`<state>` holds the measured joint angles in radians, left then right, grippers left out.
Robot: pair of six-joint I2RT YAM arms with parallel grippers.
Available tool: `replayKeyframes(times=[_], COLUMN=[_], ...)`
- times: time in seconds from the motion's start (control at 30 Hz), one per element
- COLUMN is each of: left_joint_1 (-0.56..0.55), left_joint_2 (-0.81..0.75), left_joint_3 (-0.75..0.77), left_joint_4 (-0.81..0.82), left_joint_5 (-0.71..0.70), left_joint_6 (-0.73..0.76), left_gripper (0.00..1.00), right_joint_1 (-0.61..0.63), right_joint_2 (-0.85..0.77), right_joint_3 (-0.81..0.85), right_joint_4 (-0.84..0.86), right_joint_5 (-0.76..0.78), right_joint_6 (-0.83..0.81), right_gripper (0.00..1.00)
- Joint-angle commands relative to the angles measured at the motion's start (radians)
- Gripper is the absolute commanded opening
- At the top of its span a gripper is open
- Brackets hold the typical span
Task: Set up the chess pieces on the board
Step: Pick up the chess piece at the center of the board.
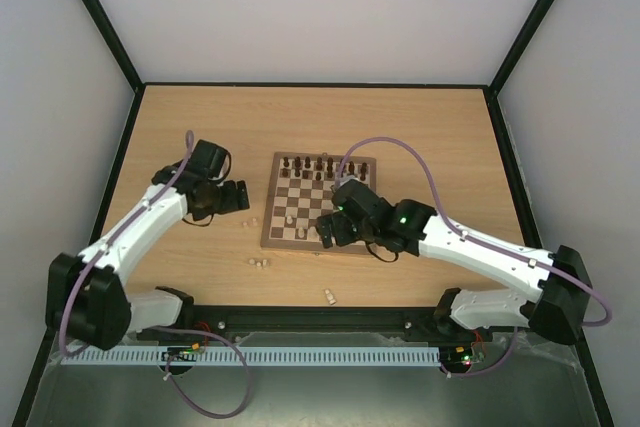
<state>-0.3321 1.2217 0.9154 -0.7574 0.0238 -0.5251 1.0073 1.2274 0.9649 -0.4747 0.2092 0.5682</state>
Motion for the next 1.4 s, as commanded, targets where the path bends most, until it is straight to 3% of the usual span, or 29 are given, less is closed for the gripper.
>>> replayKeyframes(times=[0.0,0.5,1.37], left_joint_1=[0.016,-0.001,-0.044], left_joint_2=[0.117,0.241,0.388], left_joint_3=[0.013,0.006,-0.02], left_joint_4=[-0.009,-0.006,0.066], left_joint_5=[0.176,0.121,0.006], left_joint_6=[0.036,-0.013,-0.012], left_gripper=[0.89,0.58,0.32], right_joint_1=[-0.003,-0.008,-0.017], right_joint_2=[-0.044,-0.093,-0.101], right_joint_3=[-0.045,-0.141,-0.159], right_joint_4=[0.055,0.12,0.128], right_joint_5=[-0.034,-0.087,-0.119], right_joint_6=[-0.031,-0.056,-0.059], right_gripper=[0.99,0.97,0.95])
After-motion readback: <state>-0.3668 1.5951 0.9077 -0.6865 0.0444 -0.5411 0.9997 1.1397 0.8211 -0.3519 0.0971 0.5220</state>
